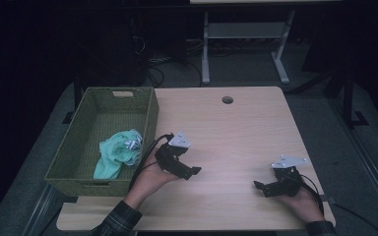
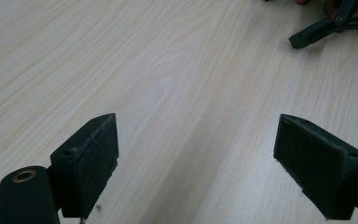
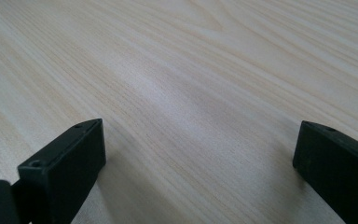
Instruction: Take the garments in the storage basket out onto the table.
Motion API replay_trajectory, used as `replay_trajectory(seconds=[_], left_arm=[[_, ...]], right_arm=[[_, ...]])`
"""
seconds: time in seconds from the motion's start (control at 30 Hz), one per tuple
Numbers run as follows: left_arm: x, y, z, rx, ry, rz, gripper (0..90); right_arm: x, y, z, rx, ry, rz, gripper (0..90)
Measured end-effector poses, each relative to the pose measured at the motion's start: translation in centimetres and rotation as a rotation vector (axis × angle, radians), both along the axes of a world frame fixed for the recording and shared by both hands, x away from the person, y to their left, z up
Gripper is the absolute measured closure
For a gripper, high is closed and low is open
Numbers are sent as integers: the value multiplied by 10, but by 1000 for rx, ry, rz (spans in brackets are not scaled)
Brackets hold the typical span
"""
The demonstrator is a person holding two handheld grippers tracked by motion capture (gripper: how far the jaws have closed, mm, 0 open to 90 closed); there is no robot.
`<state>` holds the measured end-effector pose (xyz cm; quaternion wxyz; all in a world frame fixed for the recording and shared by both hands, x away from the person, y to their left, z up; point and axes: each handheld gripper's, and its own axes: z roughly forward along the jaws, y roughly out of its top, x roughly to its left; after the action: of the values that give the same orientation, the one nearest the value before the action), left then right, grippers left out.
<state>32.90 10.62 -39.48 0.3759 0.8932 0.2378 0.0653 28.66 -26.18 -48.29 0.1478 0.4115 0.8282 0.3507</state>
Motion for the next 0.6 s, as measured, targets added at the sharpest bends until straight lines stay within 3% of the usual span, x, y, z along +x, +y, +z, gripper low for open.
replay_trajectory(seconds=[0.6], left_arm=[[3, 10, 20, -13, -17, -21, 134]], right_arm=[[0, 0, 0, 0, 0, 0, 20]])
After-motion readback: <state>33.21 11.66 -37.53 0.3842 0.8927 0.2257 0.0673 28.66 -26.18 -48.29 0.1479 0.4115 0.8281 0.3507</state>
